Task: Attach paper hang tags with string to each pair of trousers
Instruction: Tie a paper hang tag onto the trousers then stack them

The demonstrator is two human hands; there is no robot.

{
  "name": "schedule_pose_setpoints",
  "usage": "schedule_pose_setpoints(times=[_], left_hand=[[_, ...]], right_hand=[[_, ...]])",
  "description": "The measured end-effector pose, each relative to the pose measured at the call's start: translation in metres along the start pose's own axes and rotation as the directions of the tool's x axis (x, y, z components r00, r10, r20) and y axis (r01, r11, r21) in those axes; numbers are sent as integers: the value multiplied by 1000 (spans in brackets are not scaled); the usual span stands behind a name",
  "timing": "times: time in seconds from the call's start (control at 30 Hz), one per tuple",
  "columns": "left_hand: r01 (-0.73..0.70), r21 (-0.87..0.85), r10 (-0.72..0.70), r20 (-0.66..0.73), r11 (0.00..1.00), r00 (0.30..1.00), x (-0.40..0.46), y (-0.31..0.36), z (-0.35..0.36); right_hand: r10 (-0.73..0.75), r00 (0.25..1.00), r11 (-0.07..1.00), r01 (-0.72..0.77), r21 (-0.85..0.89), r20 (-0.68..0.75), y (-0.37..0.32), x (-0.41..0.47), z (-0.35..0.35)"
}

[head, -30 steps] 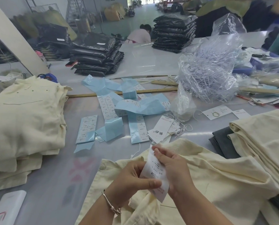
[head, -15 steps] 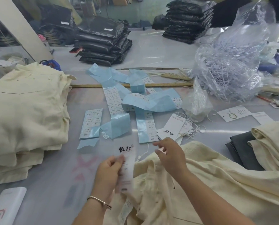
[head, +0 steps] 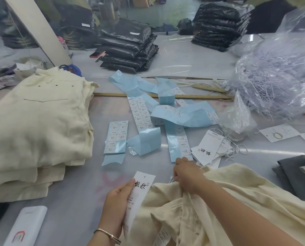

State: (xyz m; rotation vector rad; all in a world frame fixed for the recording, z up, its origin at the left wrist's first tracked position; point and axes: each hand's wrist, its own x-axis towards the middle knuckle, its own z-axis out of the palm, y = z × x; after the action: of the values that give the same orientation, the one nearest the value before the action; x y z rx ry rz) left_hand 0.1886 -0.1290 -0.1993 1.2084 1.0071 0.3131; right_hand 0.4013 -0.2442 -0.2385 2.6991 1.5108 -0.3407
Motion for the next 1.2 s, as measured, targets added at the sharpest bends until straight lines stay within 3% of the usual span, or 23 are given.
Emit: schedule_pose_setpoints(times=[0.07,0.13,0.23,0.3,0.4,0.57,0.67,0.73,0.77,0.83,0.93,1.0,1.1,1.2], left_hand=[[0,-2,1,20,1000,1000,1,2,-3],[0,-10,1,52,1000,999,2,4,-5],[17,7,-18,102,1000,995,1,4,-7],[25,12,-26,136,1000,990,-1,3,-8],[36,17,-38,185,999,982,-4,1,-4],[31,40,-40,249,999,968,-15,2,12],[34,16,-37,278,999,960,-22,4,21],[31,-3,-29,284,1000,958,-28,4,27],[32,-7,-29,282,999,959,-31,4,30],[33,6,-33,277,999,960,-38,3,36],[13,23,-19,278,1000,961,-48,0,46],[-7,31,-3,295,999,956,-58,-1,53],[55,-22,-43,386,998,922,-76,-3,66],[132,-48,-90,503,990,860,-87,-3,83]], right_hand=[[2,999,1000,-3,-15,-43,-3,-2,-4],[105,982,973,-69,218,-159,-1,-8,-14],[318,922,740,-95,666,-222,6,-32,-37],[338,907,622,-15,783,-251,6,-56,-49],[377,887,511,40,859,-265,8,-93,-58],[505,837,197,125,972,-210,25,-154,-63],[570,811,-141,257,956,-134,33,-176,-71],[585,805,-394,392,832,-102,41,-187,-77],[585,805,-471,440,765,-103,45,-192,-81],[580,810,-505,440,743,-84,51,-198,-86],[577,812,-436,216,874,88,54,-199,-84],[532,824,-505,126,854,193,55,-199,-81],[464,865,-582,135,802,191,54,-203,-80],[432,890,-512,110,852,145,45,-208,-79]])
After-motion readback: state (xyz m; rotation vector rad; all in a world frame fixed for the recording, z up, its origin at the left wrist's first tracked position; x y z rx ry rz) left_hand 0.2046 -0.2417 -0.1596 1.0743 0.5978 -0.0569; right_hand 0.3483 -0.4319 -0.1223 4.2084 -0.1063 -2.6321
